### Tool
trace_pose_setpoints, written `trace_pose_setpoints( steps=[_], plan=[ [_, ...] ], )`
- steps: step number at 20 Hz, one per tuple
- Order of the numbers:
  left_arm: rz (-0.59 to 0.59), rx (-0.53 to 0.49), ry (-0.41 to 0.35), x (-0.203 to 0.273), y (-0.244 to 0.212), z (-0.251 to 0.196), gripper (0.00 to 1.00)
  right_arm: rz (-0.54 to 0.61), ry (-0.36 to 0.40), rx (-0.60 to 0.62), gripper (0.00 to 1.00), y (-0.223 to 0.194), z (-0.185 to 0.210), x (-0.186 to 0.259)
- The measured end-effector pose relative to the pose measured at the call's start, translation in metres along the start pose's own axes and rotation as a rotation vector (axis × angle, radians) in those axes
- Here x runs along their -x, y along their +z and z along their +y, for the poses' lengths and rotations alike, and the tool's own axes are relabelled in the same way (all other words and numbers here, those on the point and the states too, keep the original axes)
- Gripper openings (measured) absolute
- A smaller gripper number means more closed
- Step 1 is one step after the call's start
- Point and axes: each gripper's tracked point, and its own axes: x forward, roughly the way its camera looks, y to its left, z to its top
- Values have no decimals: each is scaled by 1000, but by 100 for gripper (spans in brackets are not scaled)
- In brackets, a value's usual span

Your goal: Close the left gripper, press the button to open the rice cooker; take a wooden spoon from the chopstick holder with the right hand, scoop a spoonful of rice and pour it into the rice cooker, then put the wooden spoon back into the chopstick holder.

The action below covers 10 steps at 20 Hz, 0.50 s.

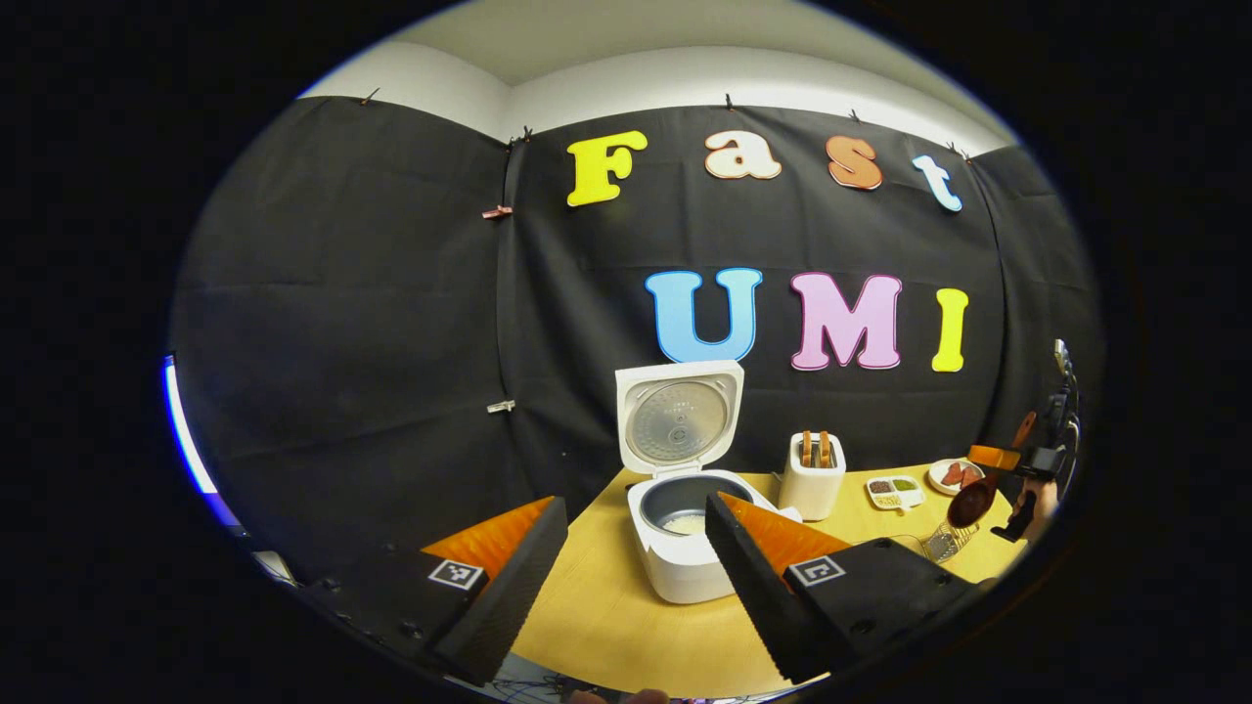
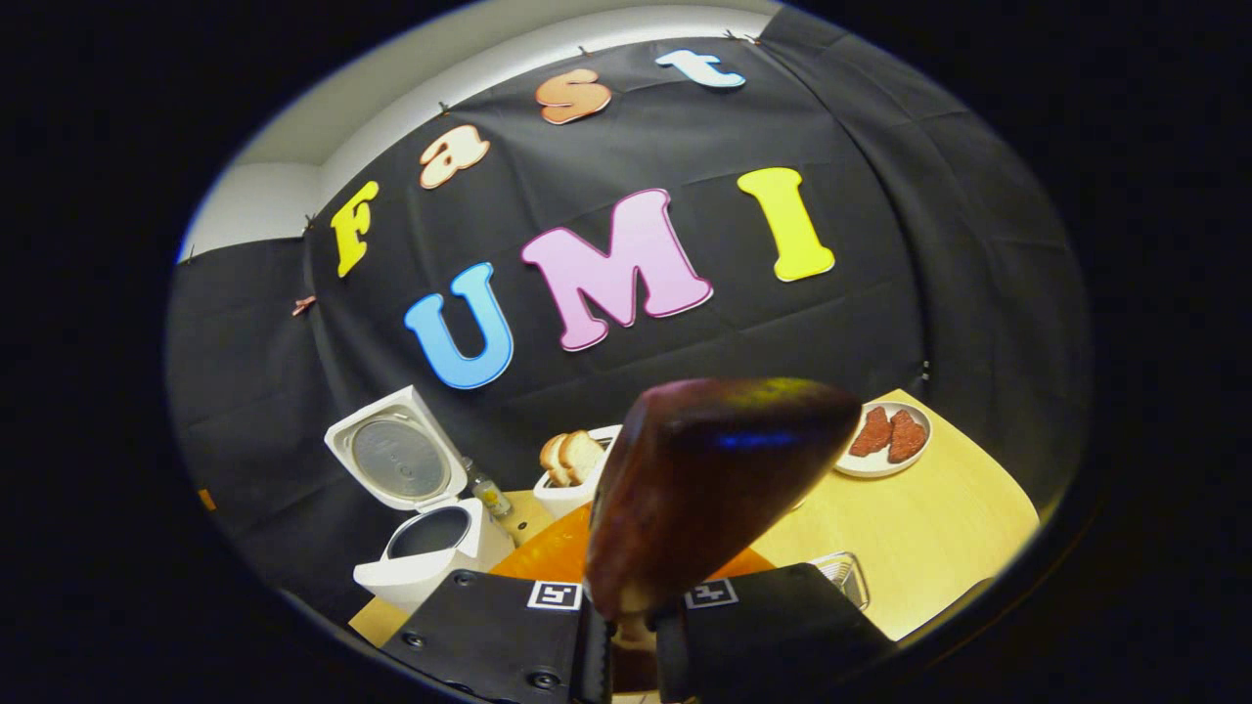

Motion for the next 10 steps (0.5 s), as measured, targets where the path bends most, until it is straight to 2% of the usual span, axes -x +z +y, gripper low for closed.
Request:
trace_pose_setpoints(
  steps=[5,10],
  plan=[
    [-3,16,-38,-2,-7,24,97,28,17,146,17,-33,52,-6],
    [25,34,-47,-5,-24,52,98,86,-5,282,17,-83,68,-14]
  ],
)
